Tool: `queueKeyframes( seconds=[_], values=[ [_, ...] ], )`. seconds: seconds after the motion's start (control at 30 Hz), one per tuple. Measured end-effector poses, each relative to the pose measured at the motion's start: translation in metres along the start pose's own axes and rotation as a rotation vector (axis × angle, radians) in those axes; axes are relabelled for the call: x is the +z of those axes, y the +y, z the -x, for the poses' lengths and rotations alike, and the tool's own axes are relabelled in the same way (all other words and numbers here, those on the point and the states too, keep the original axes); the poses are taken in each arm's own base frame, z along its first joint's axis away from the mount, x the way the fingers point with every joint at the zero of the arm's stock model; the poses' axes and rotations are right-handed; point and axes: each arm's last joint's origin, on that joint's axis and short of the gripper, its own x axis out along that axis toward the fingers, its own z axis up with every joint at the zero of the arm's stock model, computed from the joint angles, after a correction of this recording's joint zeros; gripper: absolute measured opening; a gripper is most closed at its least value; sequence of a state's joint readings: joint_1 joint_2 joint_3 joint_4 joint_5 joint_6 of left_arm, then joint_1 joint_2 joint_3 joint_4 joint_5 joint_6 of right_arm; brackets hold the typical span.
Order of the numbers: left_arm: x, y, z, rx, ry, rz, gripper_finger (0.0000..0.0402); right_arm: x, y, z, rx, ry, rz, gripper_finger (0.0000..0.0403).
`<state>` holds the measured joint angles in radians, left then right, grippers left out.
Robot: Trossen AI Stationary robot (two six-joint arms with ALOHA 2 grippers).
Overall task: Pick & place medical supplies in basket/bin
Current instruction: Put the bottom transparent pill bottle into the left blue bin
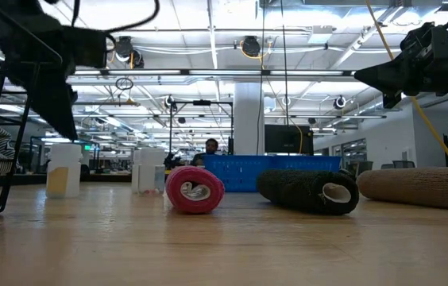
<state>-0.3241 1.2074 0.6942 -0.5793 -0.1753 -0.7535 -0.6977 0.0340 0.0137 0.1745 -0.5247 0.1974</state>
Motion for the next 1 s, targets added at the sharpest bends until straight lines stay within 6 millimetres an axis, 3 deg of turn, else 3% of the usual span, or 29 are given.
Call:
queueKeyframes(
  seconds=[0.3, 0.63, 1.0],
  values=[
    [-0.002, -0.005, -0.025, 0.040, 0.097, 0.007, 0.0285, 0.000, 0.000, 0.000, 0.000, 0.000, 0.000, 0.0004],
    [-0.004, -0.005, -0.026, 0.029, 0.119, -0.004, 0.0285, 0.000, 0.000, 0.000, 0.000, 0.000, 0.000, 0.0004],
    [-0.006, 0.006, -0.026, 0.133, 0.145, -0.024, 0.0284, 0.000, 0.000, 0.000, 0.000, 0.000, 0.000, 0.0004]
  ],
)
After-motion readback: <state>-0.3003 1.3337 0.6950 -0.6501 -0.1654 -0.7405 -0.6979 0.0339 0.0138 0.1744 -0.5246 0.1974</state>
